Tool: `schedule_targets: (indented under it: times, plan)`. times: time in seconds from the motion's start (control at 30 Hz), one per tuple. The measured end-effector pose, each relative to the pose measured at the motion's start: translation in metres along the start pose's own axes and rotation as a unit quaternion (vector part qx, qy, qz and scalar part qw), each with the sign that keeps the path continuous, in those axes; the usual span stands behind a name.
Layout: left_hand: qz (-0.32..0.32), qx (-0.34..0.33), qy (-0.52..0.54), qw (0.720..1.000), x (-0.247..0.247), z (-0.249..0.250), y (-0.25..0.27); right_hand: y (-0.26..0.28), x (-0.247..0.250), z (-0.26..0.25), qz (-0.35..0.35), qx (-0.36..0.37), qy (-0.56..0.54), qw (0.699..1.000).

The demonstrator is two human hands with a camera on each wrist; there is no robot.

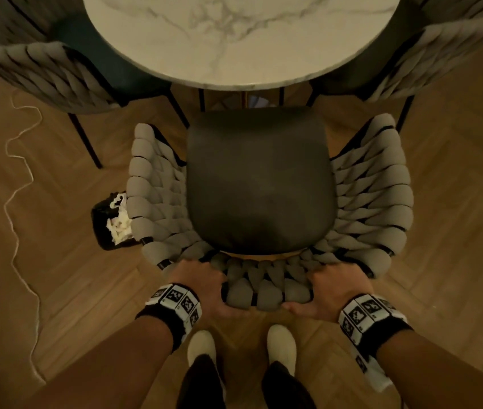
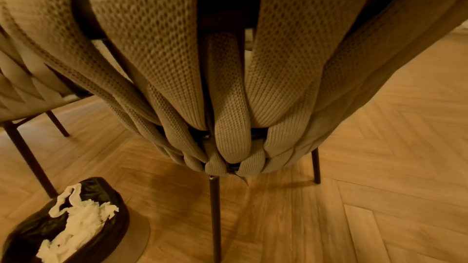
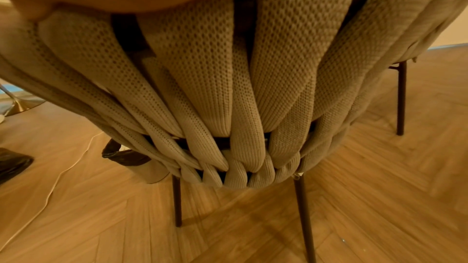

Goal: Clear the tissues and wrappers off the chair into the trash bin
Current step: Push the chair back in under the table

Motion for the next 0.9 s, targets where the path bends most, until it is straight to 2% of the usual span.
schedule_targets:
  times: [0.07,0.2,0.5,0.73,0.9]
  plan:
    - [0.014,0.009,0.009,1.0,-0.007,0.001,0.003,0.006,-0.001,-0.003,0.001,-0.006,0.01,1.0]
    - [0.001,0.036,0.009,0.999,-0.027,0.0,0.009,0.02,-0.009,-0.011,-0.018,-0.002,0.021,1.0]
    - [0.016,0.056,-0.016,0.998,0.014,-0.024,-0.02,-0.03,0.021,0.01,-0.015,-0.011,0.053,0.998]
    - [0.001,0.064,-0.041,0.997,0.017,-0.031,-0.02,-0.034,0.019,0.005,-0.012,-0.024,0.043,0.999]
    - [0.02,0.08,-0.019,0.996,0.017,-0.031,-0.017,-0.029,0.013,0.001,0.003,-0.024,0.035,0.999]
Point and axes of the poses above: each hand's wrist, its own y-axis away from the middle knuckle, its own x-axis out of the back of the hand, z = x × y, the point moved 6 cm from there along -y, towards the middle knuckle, and after that the axes turned 5 degrees about y, right-handed, at the moved point
